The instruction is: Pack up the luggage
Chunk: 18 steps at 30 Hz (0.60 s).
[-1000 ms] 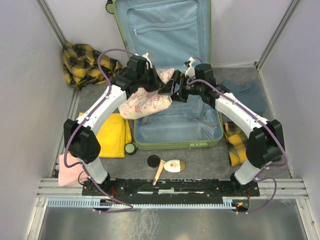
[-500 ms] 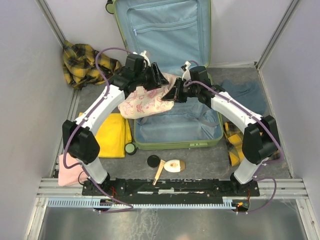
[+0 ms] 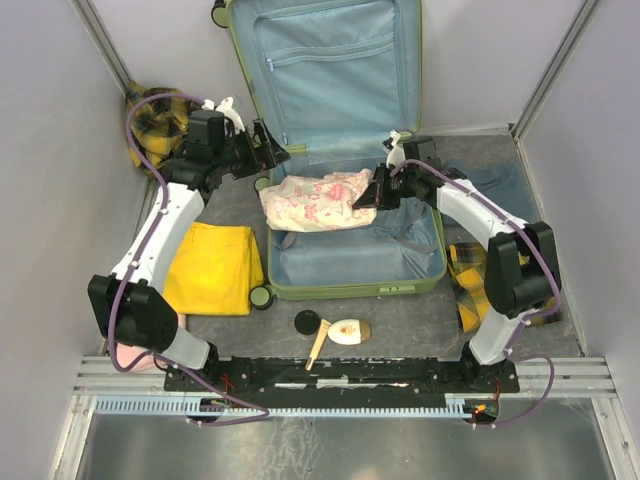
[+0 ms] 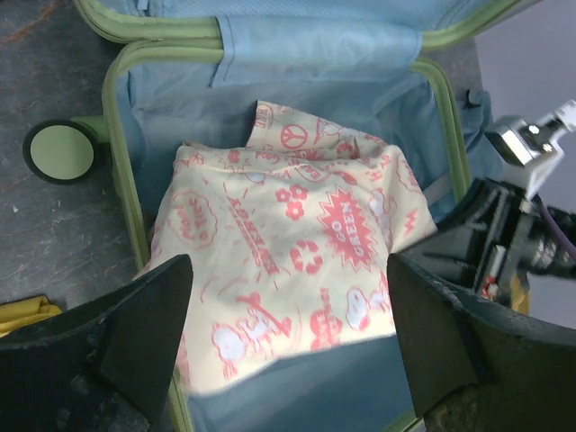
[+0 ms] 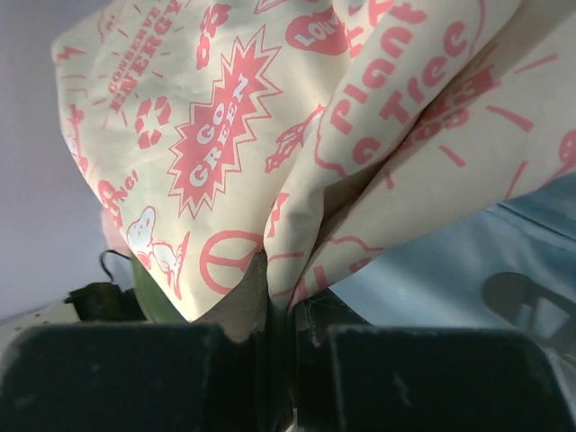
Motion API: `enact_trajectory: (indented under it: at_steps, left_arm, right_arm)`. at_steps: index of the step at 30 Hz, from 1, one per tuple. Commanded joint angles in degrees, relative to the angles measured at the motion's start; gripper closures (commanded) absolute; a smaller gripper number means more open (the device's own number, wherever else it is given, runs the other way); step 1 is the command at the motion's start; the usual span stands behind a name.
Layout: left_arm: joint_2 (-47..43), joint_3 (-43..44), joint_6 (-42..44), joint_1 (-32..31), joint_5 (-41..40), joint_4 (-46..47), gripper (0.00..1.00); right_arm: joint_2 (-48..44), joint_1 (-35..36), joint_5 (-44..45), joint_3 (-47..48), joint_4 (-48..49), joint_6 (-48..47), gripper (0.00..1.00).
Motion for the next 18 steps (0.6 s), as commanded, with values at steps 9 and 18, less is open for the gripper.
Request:
enact_trajectory:
  at_steps: [9,18]
  left_arm:
    - [-2.9,-3.2,8.2,-0.3,1.2,-1.0,0.06]
    - [-4.8,-6.7,7.6,-0.2,1.2,-0.1,0.05]
  right_arm:
    - [0.8,-4.5,-2.2,2.6,-27.3,-26.2,0.98]
    - [-4.6,-7.8,-1.6,0.6,-45.8,-37.1,0.98]
